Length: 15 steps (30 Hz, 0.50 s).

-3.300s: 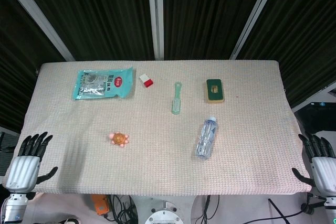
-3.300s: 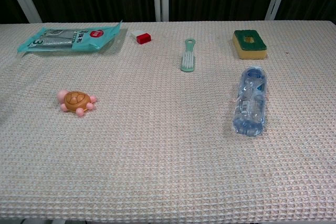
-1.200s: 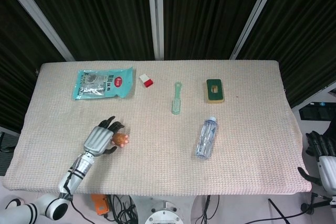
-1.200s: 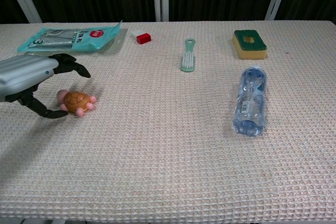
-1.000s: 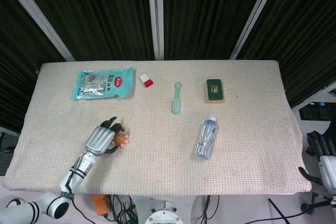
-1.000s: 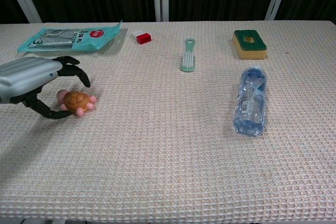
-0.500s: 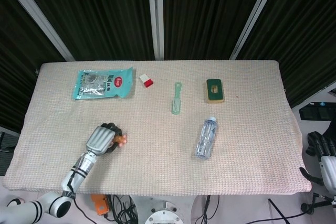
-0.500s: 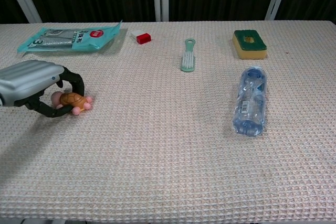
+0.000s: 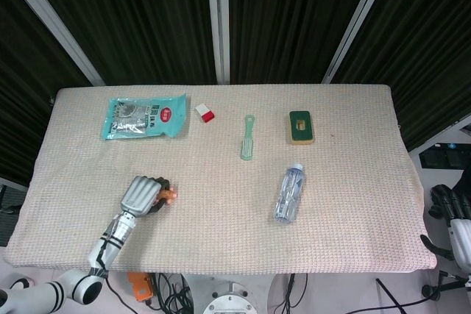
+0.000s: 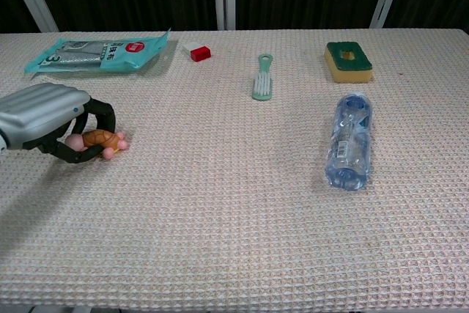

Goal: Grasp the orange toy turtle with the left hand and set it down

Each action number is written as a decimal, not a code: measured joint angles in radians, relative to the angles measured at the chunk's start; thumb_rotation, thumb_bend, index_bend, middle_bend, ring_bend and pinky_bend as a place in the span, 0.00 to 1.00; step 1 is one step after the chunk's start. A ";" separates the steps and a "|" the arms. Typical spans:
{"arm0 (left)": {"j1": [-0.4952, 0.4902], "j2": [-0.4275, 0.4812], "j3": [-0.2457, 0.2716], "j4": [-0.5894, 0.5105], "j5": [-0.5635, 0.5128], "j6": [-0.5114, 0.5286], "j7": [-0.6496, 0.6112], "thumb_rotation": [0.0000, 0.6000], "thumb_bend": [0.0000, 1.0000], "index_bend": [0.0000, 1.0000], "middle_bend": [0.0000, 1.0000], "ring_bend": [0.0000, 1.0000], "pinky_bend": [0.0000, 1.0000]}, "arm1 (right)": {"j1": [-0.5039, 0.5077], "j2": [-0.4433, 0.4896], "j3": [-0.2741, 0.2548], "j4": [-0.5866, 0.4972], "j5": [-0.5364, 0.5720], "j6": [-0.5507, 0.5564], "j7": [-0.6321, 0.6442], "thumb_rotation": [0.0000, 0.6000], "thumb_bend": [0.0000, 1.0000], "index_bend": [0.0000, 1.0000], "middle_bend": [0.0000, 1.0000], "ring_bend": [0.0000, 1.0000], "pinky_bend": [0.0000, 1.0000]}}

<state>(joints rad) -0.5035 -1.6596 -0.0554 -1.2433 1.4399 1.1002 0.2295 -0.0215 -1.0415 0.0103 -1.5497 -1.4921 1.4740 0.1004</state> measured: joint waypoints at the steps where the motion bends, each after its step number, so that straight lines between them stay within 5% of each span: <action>1: 0.000 0.000 0.000 0.000 0.000 0.001 -0.002 1.00 0.41 0.79 0.81 0.59 0.64 | 0.000 0.000 0.000 0.000 0.000 0.000 0.000 1.00 0.13 0.00 0.00 0.00 0.00; 6: -0.003 0.018 0.015 -0.013 0.015 -0.007 -0.027 1.00 0.32 0.46 0.47 0.27 0.42 | -0.001 0.001 0.000 -0.001 0.000 0.000 0.002 1.00 0.13 0.00 0.00 0.00 0.00; 9: -0.006 0.038 0.022 -0.030 0.020 -0.014 -0.034 1.00 0.30 0.37 0.34 0.14 0.31 | -0.001 0.002 0.000 -0.002 -0.001 0.000 0.001 1.00 0.13 0.00 0.00 0.00 0.00; 15: 0.000 0.063 0.029 -0.052 0.018 -0.008 -0.040 1.00 0.29 0.34 0.29 0.11 0.27 | -0.002 0.004 0.000 -0.004 -0.001 0.003 0.001 1.00 0.13 0.00 0.00 0.00 0.00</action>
<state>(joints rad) -0.5031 -1.5970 -0.0266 -1.2956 1.4583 1.0922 0.1893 -0.0234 -1.0376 0.0106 -1.5533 -1.4931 1.4768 0.1012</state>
